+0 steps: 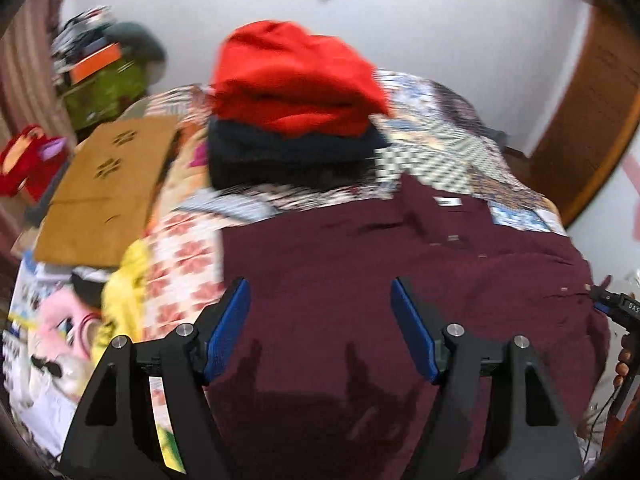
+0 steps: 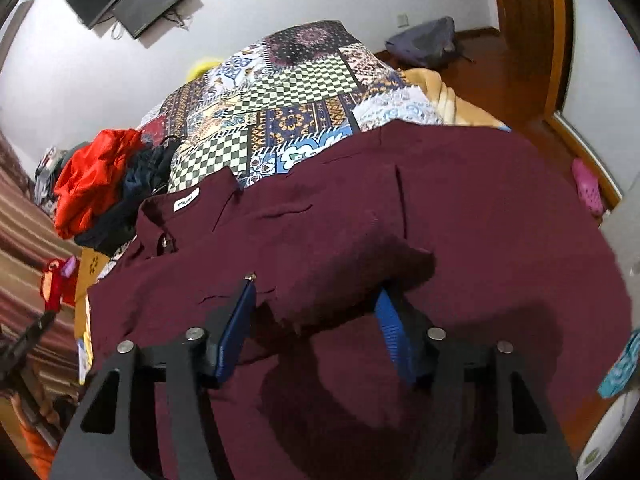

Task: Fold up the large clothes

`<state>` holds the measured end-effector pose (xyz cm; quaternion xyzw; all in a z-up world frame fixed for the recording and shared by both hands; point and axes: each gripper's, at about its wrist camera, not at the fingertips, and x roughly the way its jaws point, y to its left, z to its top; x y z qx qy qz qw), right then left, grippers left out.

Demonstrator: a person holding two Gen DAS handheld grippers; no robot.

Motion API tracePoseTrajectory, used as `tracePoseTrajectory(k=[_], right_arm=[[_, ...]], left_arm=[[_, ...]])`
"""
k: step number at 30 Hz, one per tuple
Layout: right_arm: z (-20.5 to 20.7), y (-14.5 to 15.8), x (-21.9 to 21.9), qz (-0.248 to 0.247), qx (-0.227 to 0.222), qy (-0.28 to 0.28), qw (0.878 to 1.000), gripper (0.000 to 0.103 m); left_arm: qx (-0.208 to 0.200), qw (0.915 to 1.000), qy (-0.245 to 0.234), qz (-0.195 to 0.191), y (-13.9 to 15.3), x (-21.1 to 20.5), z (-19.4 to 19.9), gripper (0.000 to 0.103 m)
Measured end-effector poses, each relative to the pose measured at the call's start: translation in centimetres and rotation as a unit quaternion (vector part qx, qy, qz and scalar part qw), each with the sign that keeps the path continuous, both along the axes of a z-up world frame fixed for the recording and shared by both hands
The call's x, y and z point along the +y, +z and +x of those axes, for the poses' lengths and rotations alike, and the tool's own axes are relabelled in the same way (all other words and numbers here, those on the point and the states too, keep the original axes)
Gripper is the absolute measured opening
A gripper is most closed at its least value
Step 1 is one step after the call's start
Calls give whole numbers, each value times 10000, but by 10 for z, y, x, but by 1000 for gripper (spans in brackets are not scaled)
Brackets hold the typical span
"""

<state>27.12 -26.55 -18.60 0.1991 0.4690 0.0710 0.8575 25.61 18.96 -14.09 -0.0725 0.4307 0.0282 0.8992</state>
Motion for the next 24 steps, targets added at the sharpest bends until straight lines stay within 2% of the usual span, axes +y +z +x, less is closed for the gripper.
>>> tracePoseTrajectory(k=[1,6,9,11,13,16,17,20,22,24], right_arm=[[1,0,1,-38,-15,-81,10000,52],[8,17,-2,-59,-216,-114,9997,27],[7,36,-3,-82,-522,-1,9986,22],[3,47,-2,-267,-713,32,9971,22],[4,46,1,-447,-720,58,9964,22],[6,28,-1,-583,-407,100,9974,23],[7,18,-3,-601,-200,100,9979,23],[0,3,-12,-454,49,10,9990,26],[-7,3,-20,-393,27,-92,9992,32],[-14,11,-30,-397,-81,-247,9989,45]], left_arm=[[57,9999,114,1,-3,11,-3,71],[379,9988,221,-206,-28,32,-9,71],[665,9974,111,-260,-48,23,-9,71],[810,9963,-33,-301,-60,13,-9,71],[912,9948,-210,-402,-69,0,-10,71],[1100,9920,-489,-389,-81,-27,-8,72],[1142,9912,-585,-329,-83,-37,-8,72],[1177,9896,-826,-79,-84,-61,-8,72],[1132,9889,-958,115,-82,-75,-7,72],[1084,9881,-1085,146,-76,-86,-4,71]])
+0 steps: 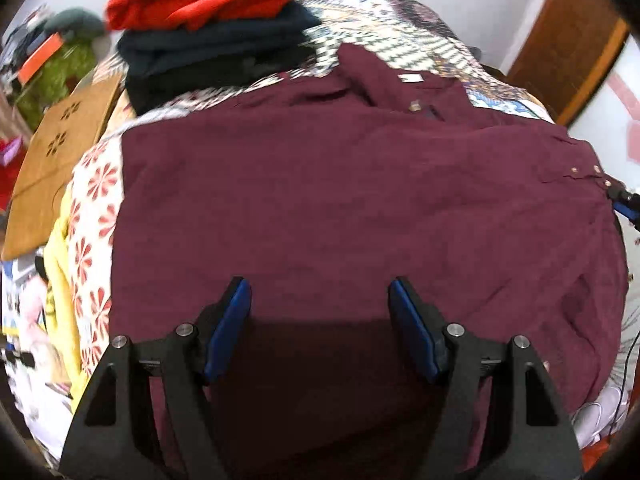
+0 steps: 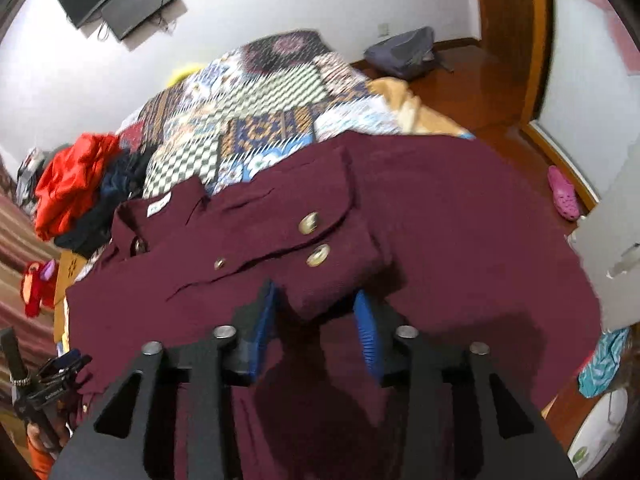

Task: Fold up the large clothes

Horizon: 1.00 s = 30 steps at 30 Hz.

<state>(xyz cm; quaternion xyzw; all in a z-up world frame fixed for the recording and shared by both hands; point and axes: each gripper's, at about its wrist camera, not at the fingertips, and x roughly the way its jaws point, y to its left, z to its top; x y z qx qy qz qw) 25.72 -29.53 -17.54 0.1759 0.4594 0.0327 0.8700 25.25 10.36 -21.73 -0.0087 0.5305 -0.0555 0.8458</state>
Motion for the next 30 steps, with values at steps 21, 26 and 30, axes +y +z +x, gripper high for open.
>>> tracePoseTrajectory(k=[21,26,30], right_arm=[[-71,-9,-138,-291,435,-1816,9820,58],[-88,-39,-162,407,748,-2162,9726,58],[-91,-58,-176,1046,846,-2272,9645,58]], left_arm=[[-642,9930,-981,-135,53,-119,45,72],[-522,9921,-1135,-134,46,-140,48,72],[-504,9915,-1196,-123,45,-150,46,72]])
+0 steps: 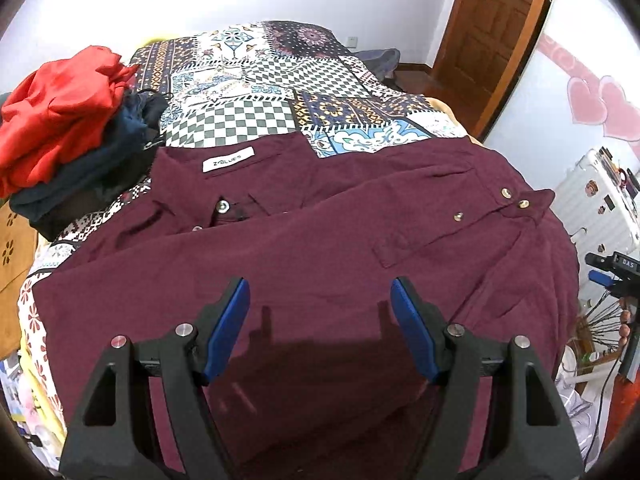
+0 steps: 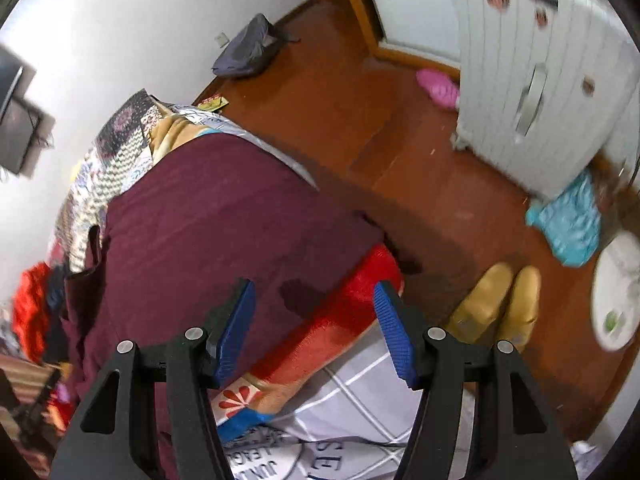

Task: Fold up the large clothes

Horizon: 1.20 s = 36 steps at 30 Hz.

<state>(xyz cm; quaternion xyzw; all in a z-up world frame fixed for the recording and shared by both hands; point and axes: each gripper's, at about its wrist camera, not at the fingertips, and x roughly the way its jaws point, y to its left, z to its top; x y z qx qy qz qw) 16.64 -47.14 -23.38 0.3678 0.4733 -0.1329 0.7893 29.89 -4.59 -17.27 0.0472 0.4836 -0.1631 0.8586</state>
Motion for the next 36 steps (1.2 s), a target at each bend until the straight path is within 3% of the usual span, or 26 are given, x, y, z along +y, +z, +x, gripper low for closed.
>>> tracePoseTrajectory(k=[4,12,17,21,29,36], right_arm=[[7,-21,-5,782,-140,-45,9968,58],[5,-30,-10,979,-522,-398,9930,58],[13,-18,-12,448,-678,-578,9950,37],[19,-11,-17,444,-835,-654,9934,10],[53,55,19,9,-1671,24,9859,6],[69,131,95,-387,-2666,1257,9548,6]], left_arm=[[17,10000,10,24,0,-1,-2,72],[156,9996,228,-66,-6,9,-2,72],[172,9994,274,-143,-8,11,-3,72],[116,9994,254,-194,-6,13,-7,72],[-46,9988,337,-344,3,30,-16,72],[-210,9971,479,-555,12,53,-25,72]])
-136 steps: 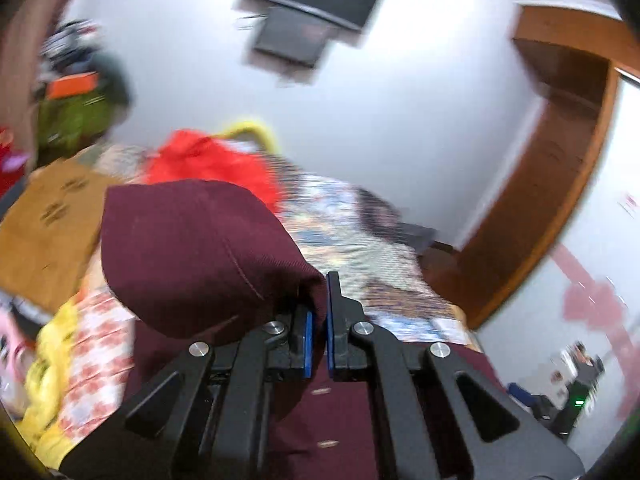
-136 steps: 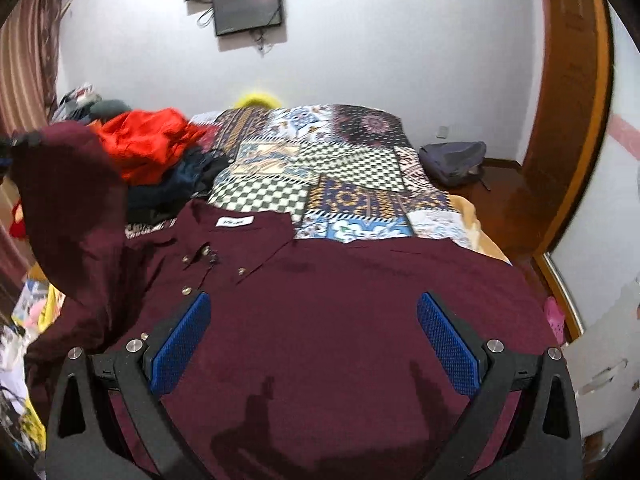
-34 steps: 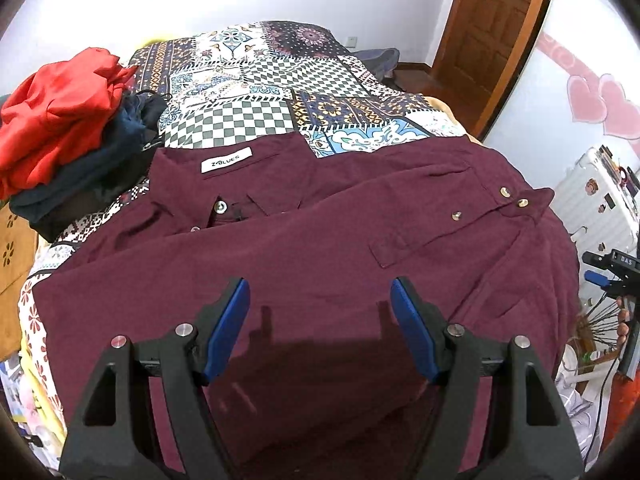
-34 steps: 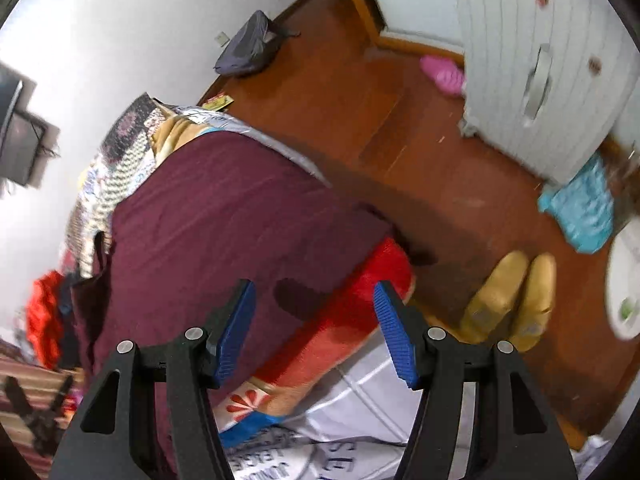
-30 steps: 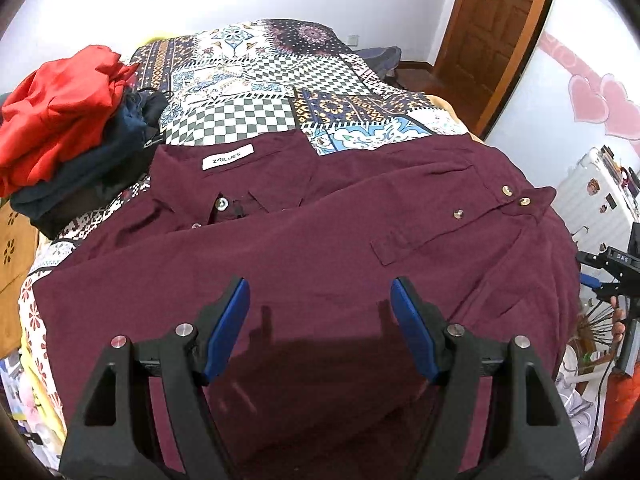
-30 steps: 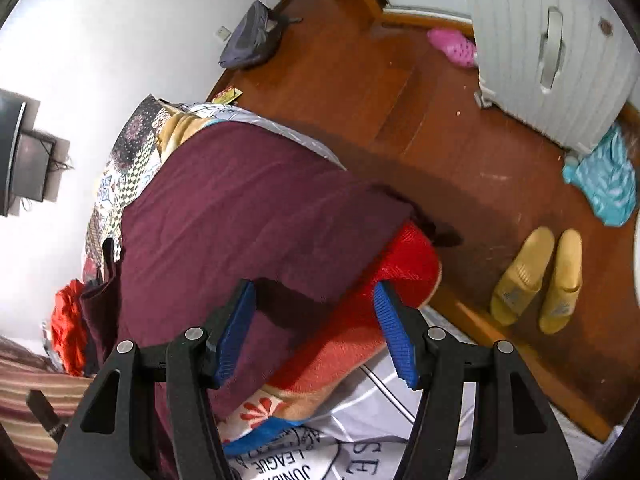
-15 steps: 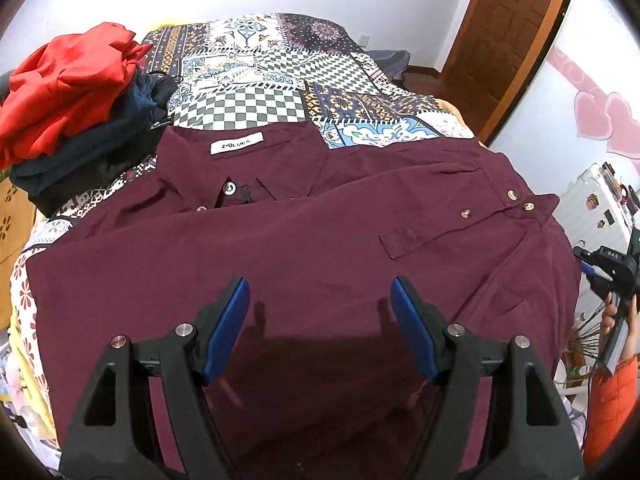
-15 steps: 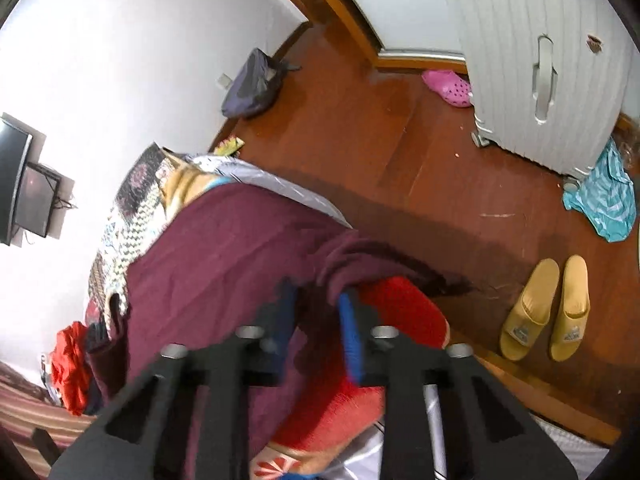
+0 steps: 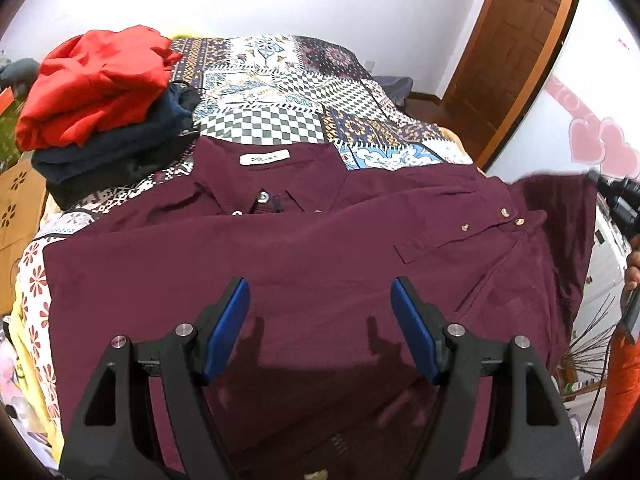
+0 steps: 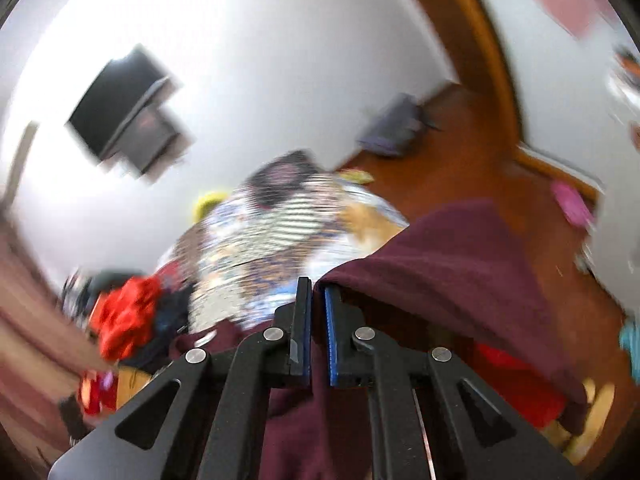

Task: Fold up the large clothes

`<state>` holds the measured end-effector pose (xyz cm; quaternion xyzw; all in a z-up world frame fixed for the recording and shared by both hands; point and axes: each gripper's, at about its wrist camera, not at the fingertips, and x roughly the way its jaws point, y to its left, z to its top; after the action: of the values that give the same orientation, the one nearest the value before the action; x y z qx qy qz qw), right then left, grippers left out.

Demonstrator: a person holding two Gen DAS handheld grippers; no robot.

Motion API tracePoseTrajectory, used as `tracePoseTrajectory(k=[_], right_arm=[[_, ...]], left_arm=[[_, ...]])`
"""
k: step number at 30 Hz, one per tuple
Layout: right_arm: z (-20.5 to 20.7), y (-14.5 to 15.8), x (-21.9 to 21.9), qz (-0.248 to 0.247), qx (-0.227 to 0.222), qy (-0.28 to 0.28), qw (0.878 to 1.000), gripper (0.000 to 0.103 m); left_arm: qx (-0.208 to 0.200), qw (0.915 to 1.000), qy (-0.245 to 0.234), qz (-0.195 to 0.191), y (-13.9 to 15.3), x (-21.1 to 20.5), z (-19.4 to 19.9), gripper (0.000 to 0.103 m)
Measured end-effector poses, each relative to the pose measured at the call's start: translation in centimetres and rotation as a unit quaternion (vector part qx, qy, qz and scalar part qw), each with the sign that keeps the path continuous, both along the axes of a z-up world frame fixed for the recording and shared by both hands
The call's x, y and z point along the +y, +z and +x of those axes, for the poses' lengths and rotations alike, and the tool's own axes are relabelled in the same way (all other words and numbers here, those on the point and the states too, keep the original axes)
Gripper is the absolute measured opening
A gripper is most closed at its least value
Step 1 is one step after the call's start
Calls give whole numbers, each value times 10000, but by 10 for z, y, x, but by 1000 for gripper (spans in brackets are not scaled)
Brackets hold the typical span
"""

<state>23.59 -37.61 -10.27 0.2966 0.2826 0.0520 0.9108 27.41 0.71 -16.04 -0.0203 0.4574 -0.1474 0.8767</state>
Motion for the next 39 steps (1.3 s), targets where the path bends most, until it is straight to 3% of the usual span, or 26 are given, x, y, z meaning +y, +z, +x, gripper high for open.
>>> tracePoseTrajectory(k=[3,5,10,12,14,18,20,22,24,27,32,39], right_arm=[[0,12,43,-256,-217,687,9971,6],[3,3,67,-276,-77,1047,9941,6],[17,-54,103,-333,843,1646,9822,6],[14,-72,111,-565,1122,1685,9777,7],[10,-73,116,-734,1244,1684,9751,9],[1,-60,106,-975,1265,1550,9749,12],[-2,-49,104,-1146,1196,1450,9755,21],[-11,-37,100,-1345,1099,1302,9761,42],[-16,-26,97,-1469,953,1132,9780,49],[-23,-17,80,-1465,870,665,9831,49],[-29,-23,36,-1034,1106,-136,9884,50],[-33,-67,-22,188,1649,-975,9813,50]], left_arm=[[-15,10000,66,-68,1,8,-3,72],[-1,9999,105,-111,0,13,-4,72],[32,9997,150,-164,-3,19,-8,72],[46,9998,146,-147,-4,19,-9,72],[68,9998,134,-121,-5,18,-10,72],[87,9999,101,-60,-7,12,-9,72],[75,9999,60,-33,-7,8,-9,72],[48,10000,20,2,-6,4,-9,72],[16,10000,-33,23,-5,0,-9,72],[-8,10000,-93,33,-4,-5,-9,72],[-31,9999,-142,53,-3,-11,-8,72],[1,9998,-140,123,-4,-16,-6,72]])
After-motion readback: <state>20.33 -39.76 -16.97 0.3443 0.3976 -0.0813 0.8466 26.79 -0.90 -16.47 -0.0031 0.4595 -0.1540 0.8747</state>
